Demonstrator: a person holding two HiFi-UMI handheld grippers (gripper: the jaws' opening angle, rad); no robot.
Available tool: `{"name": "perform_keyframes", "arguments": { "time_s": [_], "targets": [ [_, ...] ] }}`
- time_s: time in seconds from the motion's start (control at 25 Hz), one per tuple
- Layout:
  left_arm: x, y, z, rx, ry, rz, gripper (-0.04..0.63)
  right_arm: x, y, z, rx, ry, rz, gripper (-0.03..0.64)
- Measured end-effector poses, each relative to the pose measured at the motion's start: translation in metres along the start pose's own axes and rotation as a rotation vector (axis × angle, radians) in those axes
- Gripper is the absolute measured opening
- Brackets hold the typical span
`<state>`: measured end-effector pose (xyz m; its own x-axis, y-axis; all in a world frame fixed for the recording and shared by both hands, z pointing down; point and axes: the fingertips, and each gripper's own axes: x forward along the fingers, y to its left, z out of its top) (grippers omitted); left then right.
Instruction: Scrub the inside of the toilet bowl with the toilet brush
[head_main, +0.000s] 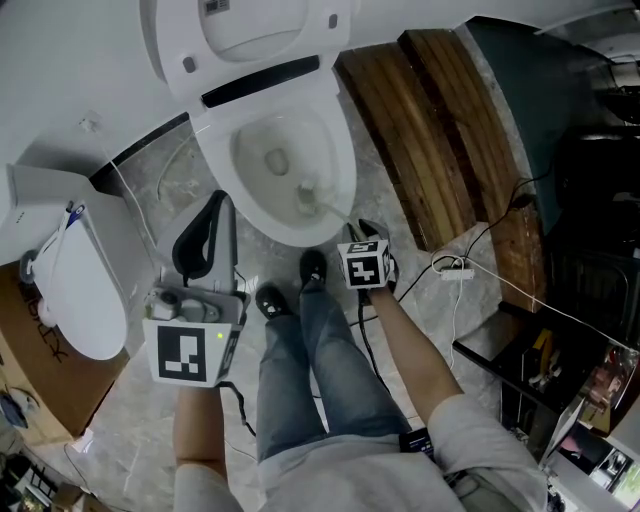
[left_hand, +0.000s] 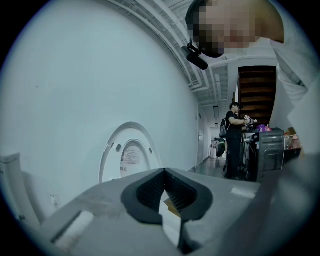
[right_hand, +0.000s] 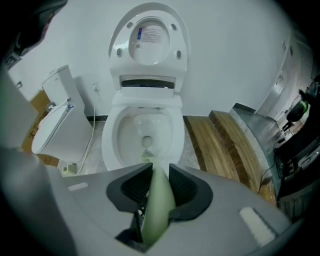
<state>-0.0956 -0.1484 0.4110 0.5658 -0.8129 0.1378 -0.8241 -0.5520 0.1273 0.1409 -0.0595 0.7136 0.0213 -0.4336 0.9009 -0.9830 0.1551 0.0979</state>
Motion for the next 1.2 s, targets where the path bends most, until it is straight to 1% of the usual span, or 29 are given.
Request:
{"name": "perform_keyframes", "arguments": {
  "time_s": [0.12, 0.24, 0.28, 0.44, 0.64, 0.8, 0.88, 0.96, 1.08, 1.2],
  "targets": [
    [-0.002, 0.003, -0.001, -0.004, 0.008, 0.006, 0.005, -0.004, 0.017, -0.001, -0.056, 0.001, 0.046, 0.103],
    [-0.004, 0.003, 0.006, -0.001, -0.045, -0.003, 0.005, -0.006, 0.035, 0.000, -0.072, -0.011, 0.092, 0.103],
    [-0.005, 0.003, 0.008, -0.002, -0.057, -0.003, 0.005, -0.007, 0.040, 0.002, -0.060, -0.015, 0.105, 0.103],
    [-0.008, 0.009, 0.003, -0.018, -0.021, 0.029, 0.005, -0.001, 0.049, 0.008, 0.025, -0.015, 0.132, 0.101],
    [-0.011, 0.010, -0.003, -0.026, -0.024, 0.035, 0.005, 0.010, 0.065, 0.020, 0.050, -0.029, 0.161, 0.100],
    [-0.013, 0.015, -0.004, -0.023, -0.040, 0.055, 0.005, 0.020, 0.071, 0.031, 0.117, -0.024, 0.175, 0.100],
    [-0.013, 0.017, -0.004, -0.027, -0.054, 0.066, 0.005, 0.025, 0.074, 0.038, 0.123, -0.028, 0.184, 0.100],
    [-0.014, 0.020, -0.007, -0.029, -0.046, 0.081, 0.005, 0.029, 0.077, 0.047, 0.124, -0.032, 0.193, 0.100],
    [-0.013, 0.022, -0.007, -0.035, -0.056, 0.093, 0.005, 0.037, 0.079, 0.058, 0.149, -0.034, 0.206, 0.100],
    [-0.013, 0.028, -0.015, -0.033, -0.027, 0.121, 0.005, 0.046, 0.081, 0.069, 0.168, -0.039, 0.215, 0.101]
  ]
}}
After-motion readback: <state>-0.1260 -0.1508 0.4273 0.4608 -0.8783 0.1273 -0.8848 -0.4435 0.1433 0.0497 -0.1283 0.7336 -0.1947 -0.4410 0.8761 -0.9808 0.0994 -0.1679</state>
